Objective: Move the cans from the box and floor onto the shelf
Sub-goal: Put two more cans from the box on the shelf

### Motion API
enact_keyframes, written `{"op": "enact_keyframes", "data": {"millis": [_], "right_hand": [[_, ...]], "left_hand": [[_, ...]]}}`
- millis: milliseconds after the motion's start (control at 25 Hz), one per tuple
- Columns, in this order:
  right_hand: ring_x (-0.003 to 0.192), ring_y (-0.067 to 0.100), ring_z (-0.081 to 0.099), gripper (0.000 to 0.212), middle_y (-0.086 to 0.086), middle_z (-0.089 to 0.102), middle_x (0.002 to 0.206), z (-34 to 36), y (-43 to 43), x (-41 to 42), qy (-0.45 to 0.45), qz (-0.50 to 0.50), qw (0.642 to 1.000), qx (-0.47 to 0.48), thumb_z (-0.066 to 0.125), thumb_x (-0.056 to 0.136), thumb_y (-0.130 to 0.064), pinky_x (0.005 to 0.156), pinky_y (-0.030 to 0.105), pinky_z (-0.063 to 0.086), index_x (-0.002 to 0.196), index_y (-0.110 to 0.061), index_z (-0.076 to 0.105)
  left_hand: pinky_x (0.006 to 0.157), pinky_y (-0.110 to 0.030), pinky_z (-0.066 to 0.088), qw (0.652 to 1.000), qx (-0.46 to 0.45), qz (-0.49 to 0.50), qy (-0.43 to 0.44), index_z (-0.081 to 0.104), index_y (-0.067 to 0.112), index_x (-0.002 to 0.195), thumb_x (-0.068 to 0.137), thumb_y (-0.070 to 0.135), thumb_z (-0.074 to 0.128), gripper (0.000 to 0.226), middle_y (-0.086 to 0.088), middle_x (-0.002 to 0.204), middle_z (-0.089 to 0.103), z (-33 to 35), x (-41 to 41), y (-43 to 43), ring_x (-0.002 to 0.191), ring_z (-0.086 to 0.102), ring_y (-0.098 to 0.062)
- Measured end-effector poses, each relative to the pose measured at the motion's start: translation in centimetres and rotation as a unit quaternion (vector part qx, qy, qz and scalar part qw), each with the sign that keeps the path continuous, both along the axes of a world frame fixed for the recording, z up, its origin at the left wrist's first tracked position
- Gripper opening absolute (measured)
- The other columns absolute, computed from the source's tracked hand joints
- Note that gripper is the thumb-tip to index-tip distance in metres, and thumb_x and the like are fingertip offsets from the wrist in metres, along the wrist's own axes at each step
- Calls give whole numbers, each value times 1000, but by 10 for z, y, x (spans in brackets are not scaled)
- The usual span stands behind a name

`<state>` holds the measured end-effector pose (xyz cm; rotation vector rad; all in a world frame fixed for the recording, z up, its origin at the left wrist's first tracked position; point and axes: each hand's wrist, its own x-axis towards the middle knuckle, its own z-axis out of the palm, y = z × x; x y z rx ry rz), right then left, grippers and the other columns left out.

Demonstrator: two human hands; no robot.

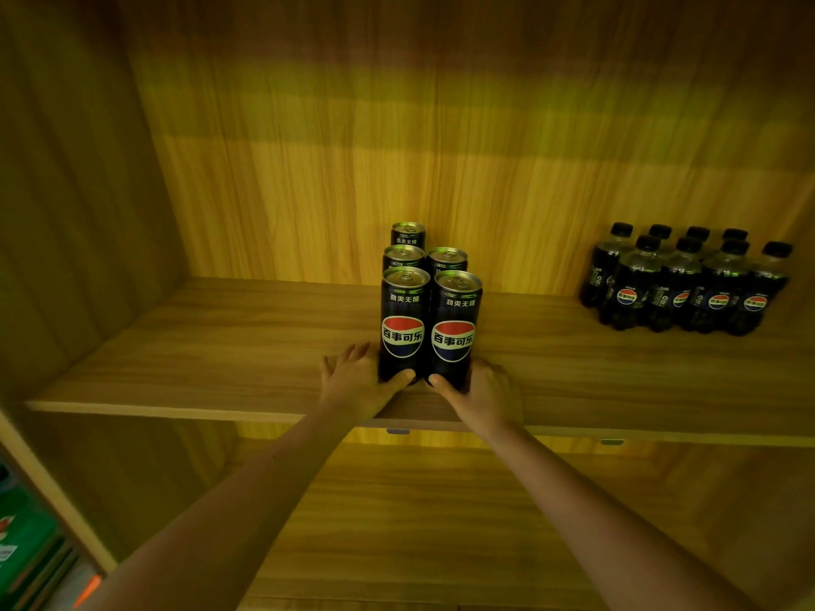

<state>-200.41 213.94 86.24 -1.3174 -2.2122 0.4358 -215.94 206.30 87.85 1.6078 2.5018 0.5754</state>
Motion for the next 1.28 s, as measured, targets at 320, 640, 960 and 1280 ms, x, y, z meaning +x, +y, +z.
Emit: {"op": "enact_keyframes", "data": {"millis": [320, 640, 960, 1280], "right_hand": [[117, 28, 52, 67, 10, 60, 123, 2, 11, -17, -56, -65, 995, 46, 49, 76, -66, 93, 39, 45, 115, -12, 55], [114, 29, 53, 65, 12, 62, 119, 6, 29, -32, -31, -64, 997, 0, 55, 74, -63, 92, 39, 44, 113, -11, 58], [122, 30, 46, 68, 13, 55, 128, 0, 45, -41, -49, -63, 997, 18, 52, 77, -61, 100, 44, 38, 121, -10, 49], [123, 31, 45, 73, 11, 56, 128, -1, 50, -40, -30, -51, 998, -3, 54, 72, -65, 103, 45, 34, 123, -13, 49]], "left_hand": [[115, -52, 1, 996, 25, 51, 71, 33, 15, 141, 82, 69, 31, 80, -9, 153, 26, -4, 6, 8, 145, 12, -26], [115, -52, 1, 995, -33, 63, 69, 15, 19, 147, 81, 73, 21, 85, -13, 157, 12, -6, -7, 30, 145, 4, -30], [117, -49, 2, 995, -30, 82, 38, 6, 21, 148, 81, 73, 16, 86, -12, 158, 8, -16, -11, 46, 145, 2, -30], [115, -49, 12, 996, 5, 82, 24, 20, 15, 146, 78, 76, 23, 91, -11, 154, 23, -18, -15, 47, 143, 18, -28]]}}
